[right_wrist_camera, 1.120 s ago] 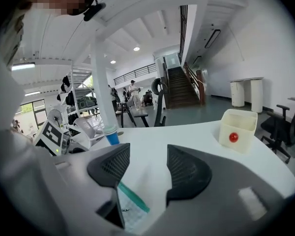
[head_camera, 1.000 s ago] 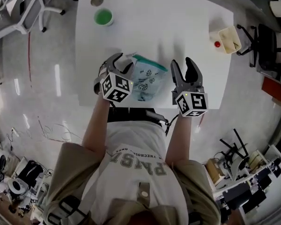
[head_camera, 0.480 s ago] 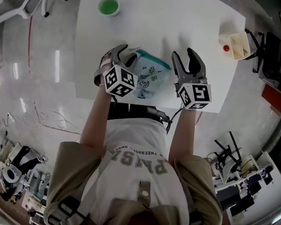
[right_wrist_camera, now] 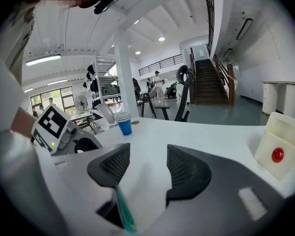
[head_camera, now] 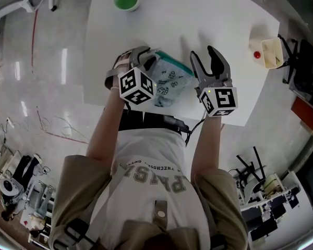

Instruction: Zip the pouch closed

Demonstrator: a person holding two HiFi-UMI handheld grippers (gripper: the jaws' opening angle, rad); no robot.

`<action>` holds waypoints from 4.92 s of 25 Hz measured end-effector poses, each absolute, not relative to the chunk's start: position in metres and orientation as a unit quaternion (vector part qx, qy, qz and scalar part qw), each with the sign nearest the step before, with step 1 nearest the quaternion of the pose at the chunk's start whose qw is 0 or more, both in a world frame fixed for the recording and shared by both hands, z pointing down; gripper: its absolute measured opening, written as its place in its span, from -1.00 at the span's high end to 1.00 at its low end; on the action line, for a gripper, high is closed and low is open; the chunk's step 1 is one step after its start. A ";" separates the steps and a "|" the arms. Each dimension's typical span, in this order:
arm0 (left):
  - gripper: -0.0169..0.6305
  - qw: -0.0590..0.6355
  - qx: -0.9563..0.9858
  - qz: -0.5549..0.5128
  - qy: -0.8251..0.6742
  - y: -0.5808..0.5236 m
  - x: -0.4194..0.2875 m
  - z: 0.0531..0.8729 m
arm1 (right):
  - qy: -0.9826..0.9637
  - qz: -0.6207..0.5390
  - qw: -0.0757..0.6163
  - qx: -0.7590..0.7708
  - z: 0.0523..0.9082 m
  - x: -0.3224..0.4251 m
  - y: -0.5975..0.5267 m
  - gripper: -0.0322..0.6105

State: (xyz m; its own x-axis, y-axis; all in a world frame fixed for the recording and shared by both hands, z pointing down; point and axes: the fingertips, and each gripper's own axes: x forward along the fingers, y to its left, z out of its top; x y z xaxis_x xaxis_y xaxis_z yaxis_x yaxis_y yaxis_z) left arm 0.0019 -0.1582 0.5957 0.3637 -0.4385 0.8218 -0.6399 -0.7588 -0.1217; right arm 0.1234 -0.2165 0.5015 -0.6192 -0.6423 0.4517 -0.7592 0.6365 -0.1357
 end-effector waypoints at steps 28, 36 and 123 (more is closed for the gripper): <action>0.86 0.181 0.834 0.427 -0.300 -0.157 0.006 0.602 | -0.927 0.003 0.370 0.055 0.553 0.028 -0.197 0.30; 0.87 0.195 0.837 0.413 -0.300 -0.158 0.005 0.603 | -0.876 -0.094 0.465 -0.085 0.585 0.021 -0.177 0.35; 0.87 0.261 0.804 0.456 -0.278 -0.158 0.009 0.607 | -0.774 -0.087 0.570 -0.261 0.609 0.036 -0.147 0.89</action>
